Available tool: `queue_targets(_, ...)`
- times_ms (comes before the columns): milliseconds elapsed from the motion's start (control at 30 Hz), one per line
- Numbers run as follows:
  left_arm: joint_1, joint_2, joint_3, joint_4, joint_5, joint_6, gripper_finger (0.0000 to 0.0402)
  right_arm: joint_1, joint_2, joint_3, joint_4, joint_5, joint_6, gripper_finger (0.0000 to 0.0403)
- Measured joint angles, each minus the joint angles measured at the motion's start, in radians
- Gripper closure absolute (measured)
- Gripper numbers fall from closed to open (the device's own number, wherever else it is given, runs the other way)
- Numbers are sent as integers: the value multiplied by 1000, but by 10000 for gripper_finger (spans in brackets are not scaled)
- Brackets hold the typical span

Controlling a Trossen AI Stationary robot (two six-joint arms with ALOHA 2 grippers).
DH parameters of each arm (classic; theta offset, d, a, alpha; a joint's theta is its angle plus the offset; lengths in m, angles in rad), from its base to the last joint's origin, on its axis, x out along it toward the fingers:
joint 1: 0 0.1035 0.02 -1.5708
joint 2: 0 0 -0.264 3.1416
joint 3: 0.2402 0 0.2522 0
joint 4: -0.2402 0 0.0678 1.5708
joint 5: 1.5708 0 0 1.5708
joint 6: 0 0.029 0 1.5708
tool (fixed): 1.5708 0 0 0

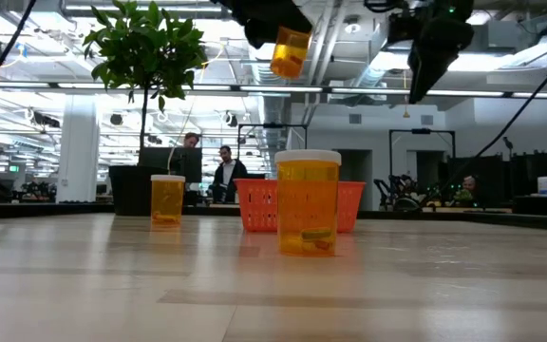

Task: Pick and place pill bottles into a basket
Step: Put the orange pill bottle into the orange bin

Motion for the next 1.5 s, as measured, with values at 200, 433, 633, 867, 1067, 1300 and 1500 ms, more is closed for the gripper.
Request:
queue_targets(200,-38,-3,-36,31,1,-43,200,-4,-39,-24,32,1,8,168)
queue_targets(433,-38,-49,-184,172,75,-159,200,-4,-36,-24,54,1,8,168)
queue_targets(633,-26,-167,-343,297,45,-181,200,-4,-14,-25,54,1,15,168)
queue_targets(867,20,-257,-535,547,-20,-156,200,-5,2,-25,84,3,42,168)
queue_targets(1067,80,-251,-627,706,1,-147,200,-13,2,-25,135,3,54,168)
queue_targets(1300,125,-218,-667,751,28,-111,200,-33,2,-48,176,6,75,168)
queue_targets(1500,155,-140,-665,836,91,-114,200,-33,2,-117,232,6,102,168)
